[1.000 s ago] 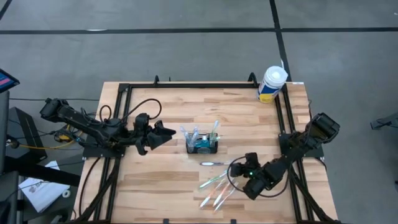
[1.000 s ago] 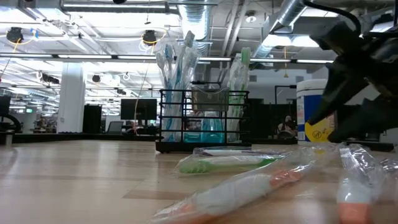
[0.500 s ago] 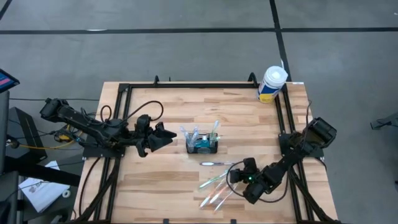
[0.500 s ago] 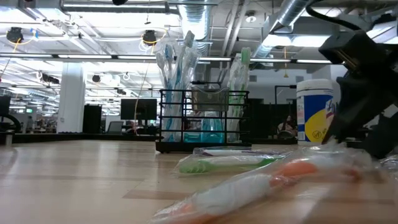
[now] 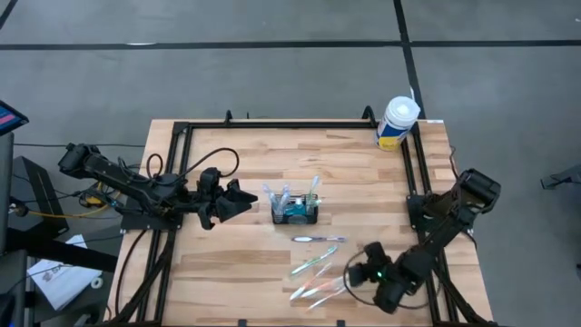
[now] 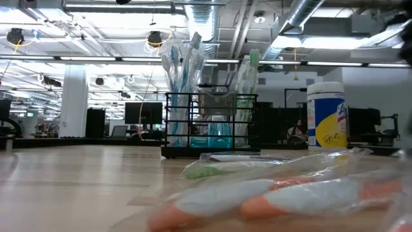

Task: Pick & Place toothbrushing station
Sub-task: Put the green toothbrush into the black wire organizer

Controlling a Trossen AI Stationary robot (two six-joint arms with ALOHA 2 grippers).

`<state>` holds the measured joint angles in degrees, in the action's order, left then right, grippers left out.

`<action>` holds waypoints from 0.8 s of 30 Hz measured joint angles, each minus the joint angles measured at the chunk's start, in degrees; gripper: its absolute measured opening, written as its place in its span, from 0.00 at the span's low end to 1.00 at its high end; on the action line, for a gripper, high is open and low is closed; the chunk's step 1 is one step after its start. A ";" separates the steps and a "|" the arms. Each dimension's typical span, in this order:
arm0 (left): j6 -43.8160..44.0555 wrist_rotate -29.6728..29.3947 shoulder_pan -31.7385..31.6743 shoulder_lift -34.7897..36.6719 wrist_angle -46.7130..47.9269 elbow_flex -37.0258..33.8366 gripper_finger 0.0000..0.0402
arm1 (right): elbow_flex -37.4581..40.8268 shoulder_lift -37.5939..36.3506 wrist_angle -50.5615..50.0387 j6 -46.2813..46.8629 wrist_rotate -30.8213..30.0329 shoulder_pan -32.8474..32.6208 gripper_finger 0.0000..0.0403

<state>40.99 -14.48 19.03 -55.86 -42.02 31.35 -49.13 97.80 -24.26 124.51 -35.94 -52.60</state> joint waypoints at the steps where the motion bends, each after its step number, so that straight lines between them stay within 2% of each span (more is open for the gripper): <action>1: 0.02 0.00 0.00 0.00 0.01 0.00 0.49 | -0.43 -0.03 -0.05 0.00 -0.99 -0.37 0.39; 4: 0.02 0.00 -0.04 0.00 0.02 0.00 0.49 | -1.78 -0.04 -0.10 -0.30 -6.91 0.60 0.39; 6: 0.03 0.03 -0.52 0.00 0.00 0.00 0.49 | -2.07 -0.11 -0.22 -0.96 -8.12 2.38 0.39; 14: 1.65 2.80 -3.06 0.00 0.00 0.00 0.49 | -2.00 -0.07 -2.97 -1.90 -4.73 9.61 0.39; 24: 1.75 4.86 -5.04 0.00 0.01 0.00 0.49 | -1.96 -0.04 -6.62 -1.44 -0.72 11.20 0.39</action>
<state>42.74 -9.62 13.99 -55.86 -42.01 31.35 -51.09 97.76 -30.87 123.07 -36.66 -41.39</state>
